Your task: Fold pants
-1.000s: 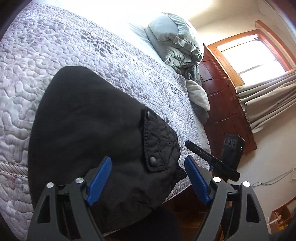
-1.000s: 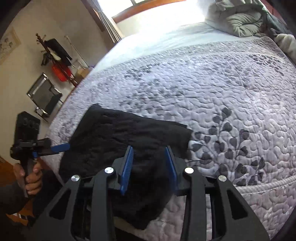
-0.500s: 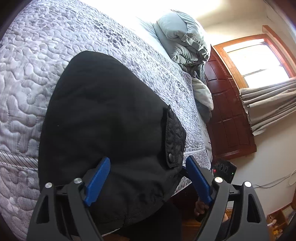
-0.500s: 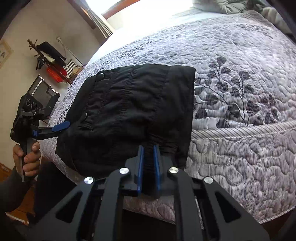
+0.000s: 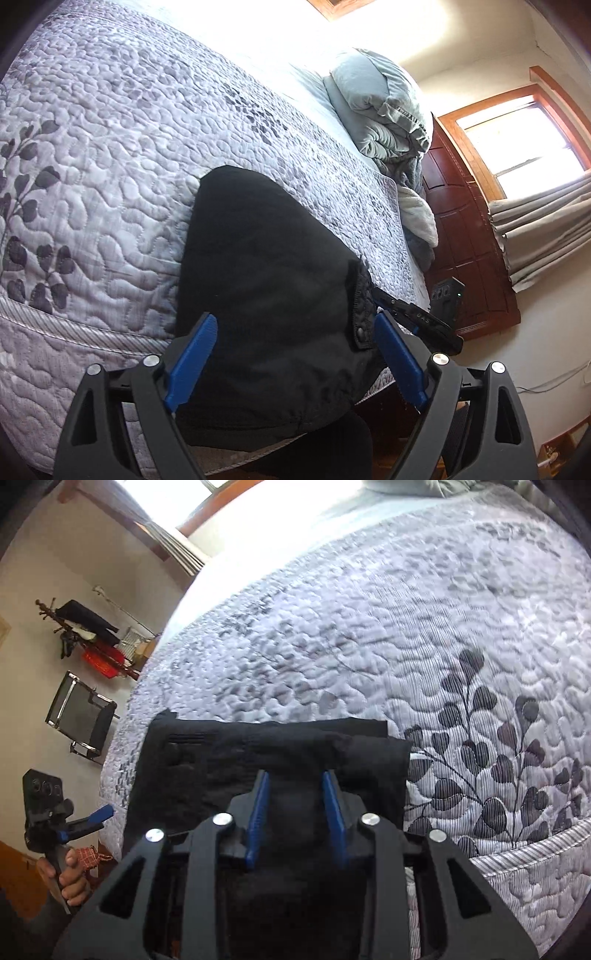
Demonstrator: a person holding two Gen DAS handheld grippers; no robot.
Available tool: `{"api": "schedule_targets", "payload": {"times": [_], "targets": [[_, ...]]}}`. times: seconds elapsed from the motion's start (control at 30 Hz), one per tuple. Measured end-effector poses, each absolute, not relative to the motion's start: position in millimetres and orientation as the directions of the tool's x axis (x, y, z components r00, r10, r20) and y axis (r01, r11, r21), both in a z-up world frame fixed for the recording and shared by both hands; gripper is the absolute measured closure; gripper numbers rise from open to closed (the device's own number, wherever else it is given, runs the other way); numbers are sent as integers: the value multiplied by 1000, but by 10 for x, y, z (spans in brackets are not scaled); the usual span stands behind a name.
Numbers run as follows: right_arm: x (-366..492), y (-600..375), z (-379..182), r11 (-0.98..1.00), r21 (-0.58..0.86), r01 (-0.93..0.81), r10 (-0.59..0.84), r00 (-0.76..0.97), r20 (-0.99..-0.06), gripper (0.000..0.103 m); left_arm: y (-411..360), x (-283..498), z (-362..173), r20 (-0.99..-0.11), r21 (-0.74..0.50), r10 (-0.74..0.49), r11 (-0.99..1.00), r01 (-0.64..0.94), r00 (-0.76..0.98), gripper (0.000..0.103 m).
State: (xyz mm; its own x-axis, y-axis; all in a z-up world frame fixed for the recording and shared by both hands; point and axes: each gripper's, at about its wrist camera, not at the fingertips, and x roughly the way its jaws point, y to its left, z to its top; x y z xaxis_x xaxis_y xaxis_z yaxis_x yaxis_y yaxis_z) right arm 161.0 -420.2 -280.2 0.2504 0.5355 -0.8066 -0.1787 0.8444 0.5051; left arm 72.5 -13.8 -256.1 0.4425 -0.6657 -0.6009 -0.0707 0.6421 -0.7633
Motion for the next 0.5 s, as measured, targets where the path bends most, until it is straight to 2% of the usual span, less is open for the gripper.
{"api": "schedule_targets", "payload": {"times": [0.07, 0.13, 0.17, 0.2, 0.37, 0.43, 0.5], "targets": [[1643, -4282, -2884, 831, 538, -144, 557, 239, -796, 82, -81, 764, -2637, -614, -760, -663, 644, -91, 428, 16], [1554, -4388, -2749, 803, 582, -131, 594, 270, -758, 76, -23, 787, -2709, -631, -749, -654, 653, -108, 417, 16], [1461, -4436, -2634, 789, 599, -137, 610, 293, -736, 67, 0, 792, -2736, -636, -745, -652, 658, -109, 413, 16], [1352, -4463, -2531, 781, 607, -147, 619, 309, -722, 64, 14, 789, -2761, -640, -742, -649, 662, -110, 411, 16], [607, -4420, -2435, 740, 637, -218, 673, 253, -695, 64, 71, 780, -2926, -656, -734, -643, 665, -137, 396, 16], [421, -4369, -2601, 783, 583, -215, 621, 224, -751, 71, 69, 780, -2964, -657, -735, -645, 663, -142, 391, 16], [391, -4445, -2745, 803, 566, -188, 596, 218, -773, 88, 82, 798, -2991, -658, -737, -648, 658, -153, 383, 16]]}}
